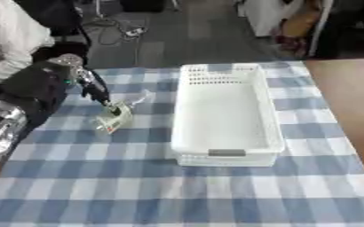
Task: Pick up objects on the table and place them in the box.
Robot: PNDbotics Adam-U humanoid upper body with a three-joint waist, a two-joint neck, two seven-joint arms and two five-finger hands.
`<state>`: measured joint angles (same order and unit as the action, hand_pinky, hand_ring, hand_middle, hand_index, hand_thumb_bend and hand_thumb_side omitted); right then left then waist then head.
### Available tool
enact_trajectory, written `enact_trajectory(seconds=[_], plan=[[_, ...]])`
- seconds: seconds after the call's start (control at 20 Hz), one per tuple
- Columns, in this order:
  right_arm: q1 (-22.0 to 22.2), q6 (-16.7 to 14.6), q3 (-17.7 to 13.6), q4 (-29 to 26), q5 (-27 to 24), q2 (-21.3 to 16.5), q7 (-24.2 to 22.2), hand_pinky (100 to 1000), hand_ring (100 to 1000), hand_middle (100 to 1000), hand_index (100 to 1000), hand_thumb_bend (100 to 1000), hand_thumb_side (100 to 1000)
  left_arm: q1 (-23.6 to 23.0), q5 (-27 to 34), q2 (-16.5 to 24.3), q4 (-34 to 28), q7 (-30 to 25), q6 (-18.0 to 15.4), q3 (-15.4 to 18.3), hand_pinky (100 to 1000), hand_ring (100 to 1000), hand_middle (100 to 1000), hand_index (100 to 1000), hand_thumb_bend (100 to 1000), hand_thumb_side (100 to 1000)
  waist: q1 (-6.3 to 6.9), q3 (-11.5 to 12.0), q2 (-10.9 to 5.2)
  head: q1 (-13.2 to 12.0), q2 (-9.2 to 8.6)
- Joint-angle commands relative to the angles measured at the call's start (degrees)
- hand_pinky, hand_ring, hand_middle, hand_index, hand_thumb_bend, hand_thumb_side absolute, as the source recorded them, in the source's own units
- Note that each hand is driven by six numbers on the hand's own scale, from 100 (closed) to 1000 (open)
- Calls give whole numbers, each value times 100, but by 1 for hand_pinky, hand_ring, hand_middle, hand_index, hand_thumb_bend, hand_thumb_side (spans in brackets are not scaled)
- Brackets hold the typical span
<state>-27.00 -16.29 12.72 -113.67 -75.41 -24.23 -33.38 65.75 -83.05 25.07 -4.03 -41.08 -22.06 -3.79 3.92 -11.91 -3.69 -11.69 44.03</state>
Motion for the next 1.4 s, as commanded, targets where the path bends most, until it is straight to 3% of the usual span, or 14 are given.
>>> enact_trajectory(seconds=[0.05,0.4,0.8,1.4], plan=[[-121,8,-32,-92,-29,-44,10,194,201,282,369,100,988,140,-147,13,-57,-1089,-1146,22,832,917,953,965,1000,1000,-23,-21,-48,-125,5],[-244,52,-14,-92,-84,47,28,198,203,284,368,100,984,64,-466,-58,-429,-1089,-1055,-166,845,939,945,969,1000,1000,7,-149,-10,-335,8],[-330,74,-27,-92,-133,77,46,201,204,285,368,100,981,-56,-995,27,-852,-1089,-651,-366,854,958,934,968,1000,1000,59,-210,11,-392,8],[-363,64,-45,-92,-151,95,53,202,205,286,368,100,979,-334,-1374,-126,-625,-1089,-618,-226,843,949,927,963,1000,1000,58,-230,24,-417,8]])
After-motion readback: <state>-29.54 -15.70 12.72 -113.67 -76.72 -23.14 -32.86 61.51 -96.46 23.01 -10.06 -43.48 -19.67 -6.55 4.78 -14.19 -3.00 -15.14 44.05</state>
